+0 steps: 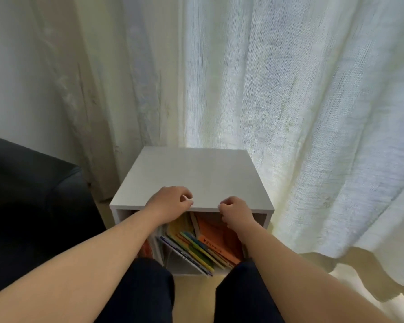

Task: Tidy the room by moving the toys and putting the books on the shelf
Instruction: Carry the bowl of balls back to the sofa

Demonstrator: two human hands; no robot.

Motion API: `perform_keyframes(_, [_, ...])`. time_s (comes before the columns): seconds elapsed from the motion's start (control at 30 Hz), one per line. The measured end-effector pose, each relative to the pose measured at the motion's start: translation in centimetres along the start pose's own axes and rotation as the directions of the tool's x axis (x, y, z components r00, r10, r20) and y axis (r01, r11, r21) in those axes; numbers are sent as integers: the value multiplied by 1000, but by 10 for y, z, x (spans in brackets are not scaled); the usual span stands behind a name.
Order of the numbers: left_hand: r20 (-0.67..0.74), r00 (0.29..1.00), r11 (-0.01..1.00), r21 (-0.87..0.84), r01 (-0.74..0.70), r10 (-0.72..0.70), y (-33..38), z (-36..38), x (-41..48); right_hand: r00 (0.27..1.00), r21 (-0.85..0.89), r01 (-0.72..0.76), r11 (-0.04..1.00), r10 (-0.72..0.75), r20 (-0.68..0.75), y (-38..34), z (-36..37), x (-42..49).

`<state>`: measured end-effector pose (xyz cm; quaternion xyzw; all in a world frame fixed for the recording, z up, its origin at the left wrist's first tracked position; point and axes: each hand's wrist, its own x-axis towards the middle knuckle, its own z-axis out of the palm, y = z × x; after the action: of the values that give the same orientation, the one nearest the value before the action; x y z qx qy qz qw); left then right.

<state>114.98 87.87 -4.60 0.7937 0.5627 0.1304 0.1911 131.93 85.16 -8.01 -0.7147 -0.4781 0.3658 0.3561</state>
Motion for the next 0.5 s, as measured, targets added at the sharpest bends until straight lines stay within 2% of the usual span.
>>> perform_keyframes(0.23, [-103,992,993,-102,67,-77,-1,-9,22,984,-99,169,981,-173,-36,-23,-3,25])
perform_keyframes(0.37, [-124,986,981,-172,91,-114,-8,-9,58,980,-118,190,975,-195,-31,-26,0,61])
perform_keyframes(0.5, [-89,986,969,-215,120,-141,-19,-2,113,988,-97,147,984,-151,-38,-31,6,114])
